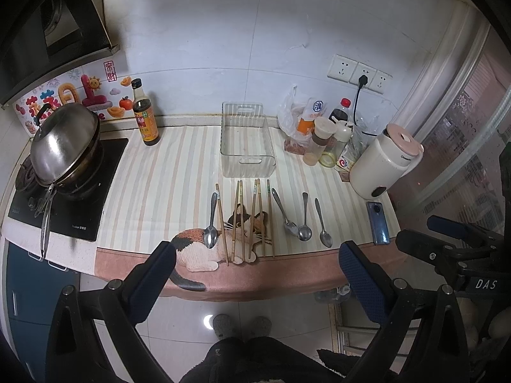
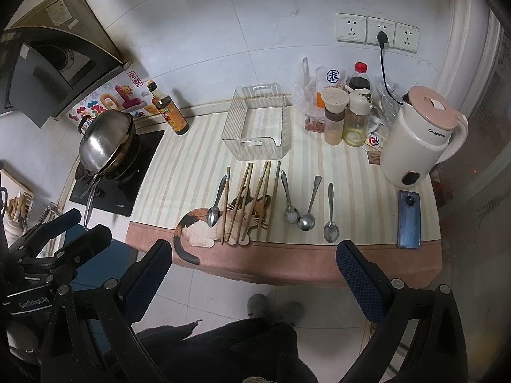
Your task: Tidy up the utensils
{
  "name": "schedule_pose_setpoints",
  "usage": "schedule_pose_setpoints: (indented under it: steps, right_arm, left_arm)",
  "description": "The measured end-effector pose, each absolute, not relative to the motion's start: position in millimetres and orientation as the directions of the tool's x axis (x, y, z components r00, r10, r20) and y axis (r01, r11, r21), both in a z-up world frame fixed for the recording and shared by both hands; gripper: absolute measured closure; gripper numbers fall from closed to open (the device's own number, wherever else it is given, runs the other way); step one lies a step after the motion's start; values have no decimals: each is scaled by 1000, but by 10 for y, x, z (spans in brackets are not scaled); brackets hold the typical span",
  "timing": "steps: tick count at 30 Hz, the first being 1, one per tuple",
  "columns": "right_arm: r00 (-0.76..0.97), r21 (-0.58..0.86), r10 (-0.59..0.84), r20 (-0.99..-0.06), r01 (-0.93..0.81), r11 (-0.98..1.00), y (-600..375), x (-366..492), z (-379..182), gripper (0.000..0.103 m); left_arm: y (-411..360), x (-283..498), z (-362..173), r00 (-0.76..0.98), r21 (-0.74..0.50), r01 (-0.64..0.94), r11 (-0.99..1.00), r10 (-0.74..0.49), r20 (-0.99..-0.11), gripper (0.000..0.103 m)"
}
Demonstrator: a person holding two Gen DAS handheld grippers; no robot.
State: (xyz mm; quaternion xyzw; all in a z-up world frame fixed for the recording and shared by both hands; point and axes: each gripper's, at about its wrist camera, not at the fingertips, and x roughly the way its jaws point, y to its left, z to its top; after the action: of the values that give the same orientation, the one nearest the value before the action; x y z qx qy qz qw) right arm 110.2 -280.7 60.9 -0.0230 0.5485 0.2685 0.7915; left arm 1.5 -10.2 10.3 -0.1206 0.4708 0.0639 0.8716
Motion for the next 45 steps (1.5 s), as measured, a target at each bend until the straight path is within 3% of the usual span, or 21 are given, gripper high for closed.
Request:
schedule_pose_setpoints:
  steps: [12,20,24,27,29,30,32,34,35,37,39,45]
  right_arm:
    - [258,261,404,-878,-449,854,-2787,1106,624,0]
    - [351,193,319,-880,-350,917,-2808,1378,254,0]
    - [337,172,279,-899,-314,934,-2760,1586,-208,1]
    - [300,181,275,-914,-305,935,-2692,1735,-590,18]
    - [257,204,285,-923,-300,932,-2622,1832,-855,38]
    - [230,217,289,-929,-295,931,-2576,1889,-1005,43]
    - [184,224,284,-941,-289,931,-2508,1975,-1265,58]
    - [146,236,283,-948,-275,932,-2448,2061,-1487,64]
    - [127,242,281,-951,-261,935,-2417,2125,-1605,65]
    - [108,242,272,-956,-227,943,-2372,2257,-1791,67]
    - [99,228,250,-963,-197,954,-2358,2341,-1895,67]
    - [19,178,183,-983,-153,972,-2253,2579,-2346,67]
  left_arm:
    - [-95,33,95,552,-136,-240,961,20,-834,0]
    - [92,349,-301,537,102,-424,900,340,-772,0]
    - [239,545,-727,458,175,-457,872,399,-794,0]
    - [349,706,-1117,384,193,-467,863,395,-835,0]
    - [425,824,-1377,340,172,-462,870,353,-872,0]
    - [442,841,-1465,328,162,-459,874,335,-883,2]
    - [500,980,-1689,298,123,-439,890,273,-915,17]
    - [537,1154,-1974,253,74,-416,907,193,-948,30]
    - [545,1241,-2116,232,54,-403,914,159,-960,42]
    - [540,1439,-2401,179,30,-378,925,105,-978,57]
    - [579,1643,-2690,131,-1,-364,931,50,-990,66]
    - [672,1988,-3249,41,-28,-340,940,-15,-999,66]
